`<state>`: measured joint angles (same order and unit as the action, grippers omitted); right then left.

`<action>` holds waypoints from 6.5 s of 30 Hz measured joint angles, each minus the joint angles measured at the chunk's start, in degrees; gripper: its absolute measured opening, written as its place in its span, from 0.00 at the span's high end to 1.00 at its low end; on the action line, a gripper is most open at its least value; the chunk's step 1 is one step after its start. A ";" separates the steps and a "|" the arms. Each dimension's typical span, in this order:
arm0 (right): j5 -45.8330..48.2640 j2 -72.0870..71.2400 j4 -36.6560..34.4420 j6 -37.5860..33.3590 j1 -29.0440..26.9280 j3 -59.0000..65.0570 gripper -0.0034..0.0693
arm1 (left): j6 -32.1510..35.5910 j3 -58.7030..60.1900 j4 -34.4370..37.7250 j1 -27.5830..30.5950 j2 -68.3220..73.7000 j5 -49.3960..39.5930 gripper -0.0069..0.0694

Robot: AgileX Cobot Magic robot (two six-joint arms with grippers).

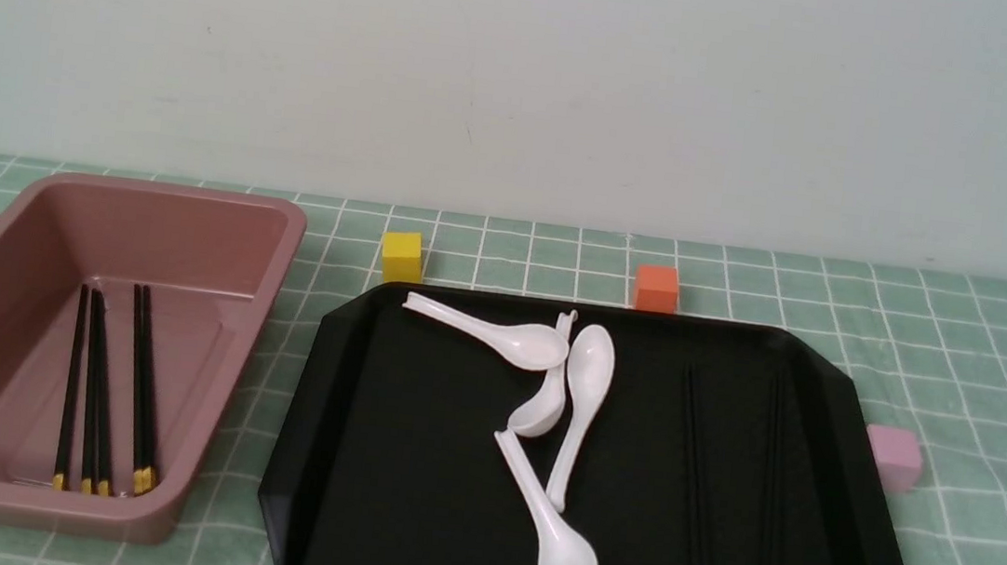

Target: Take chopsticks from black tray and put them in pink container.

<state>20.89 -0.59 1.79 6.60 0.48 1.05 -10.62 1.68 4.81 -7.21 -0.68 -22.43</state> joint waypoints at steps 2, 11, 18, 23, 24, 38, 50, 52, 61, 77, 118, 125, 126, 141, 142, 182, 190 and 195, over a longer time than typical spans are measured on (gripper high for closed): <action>0.00 0.00 0.00 0.00 0.00 0.00 0.63 | 0.00 0.00 0.00 0.00 0.00 0.00 0.60; -0.30 0.00 -1.44 1.03 0.00 0.00 0.62 | 0.00 0.00 0.00 0.00 0.00 0.00 0.60; -6.75 0.00 -27.76 15.79 0.00 0.32 0.62 | 0.00 0.00 0.00 0.00 0.00 0.00 0.60; -9.73 0.00 -37.35 18.04 0.00 0.32 0.62 | 0.00 0.00 0.00 0.00 0.00 0.00 0.60; -10.06 0.00 -38.25 18.11 0.00 0.32 0.62 | 0.00 0.00 0.00 0.00 0.00 0.00 0.60; -2.34 6.84 -31.98 -4.55 0.00 -21.82 0.66 | 0.00 0.00 0.00 0.00 0.00 0.00 0.60; 38.70 52.84 -30.52 -19.37 0.00 -40.76 0.96 | 0.00 0.00 -0.02 0.00 0.00 0.00 0.60; 39.88 58.18 -34.16 -23.62 0.25 -40.89 0.95 | 0.00 0.00 -0.02 0.00 0.00 0.00 0.60; 31.45 79.77 -38.32 -23.80 13.79 -46.79 0.93 | 0.00 0.00 -0.02 0.00 0.00 0.00 0.60; 25.50 102.09 -4.08 16.80 28.24 -67.68 0.64 | 0.00 0.00 -0.02 0.00 0.00 0.00 0.60; 33.91 96.05 -10.82 15.32 31.70 -85.29 0.76 | 0.00 0.00 -0.02 0.00 0.00 0.00 0.60; 24.09 104.00 -27.97 1.72 40.33 -96.73 0.76 | 0.00 0.00 -0.02 0.00 0.00 0.00 0.60; 23.70 106.41 -30.45 -0.25 41.48 -99.15 0.76 | 0.00 0.00 -0.02 0.00 0.00 0.00 0.60; 11.44 137.75 -49.31 -8.79 47.49 -125.06 0.74 | 0.00 0.00 -0.02 0.00 0.00 0.00 0.60; 11.19 138.30 -49.38 -8.79 47.49 -125.07 0.73 | 0.00 0.00 -0.02 0.00 0.00 0.00 0.60; 47.61 59.37 -2.35 0.96 43.13 -85.26 0.96 | 0.00 0.00 0.03 0.00 0.00 0.00 0.60; 12.37 28.68 0.19 2.96 43.13 -43.09 0.96 | 0.00 0.00 0.03 0.00 0.00 0.00 0.60; -2.88 24.31 1.24 3.61 43.13 -28.31 0.95 | 0.00 0.00 0.03 0.00 0.00 0.00 0.60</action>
<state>18.01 23.72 3.03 10.21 43.61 -27.26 -10.62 1.68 4.84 -7.21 -0.68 -22.43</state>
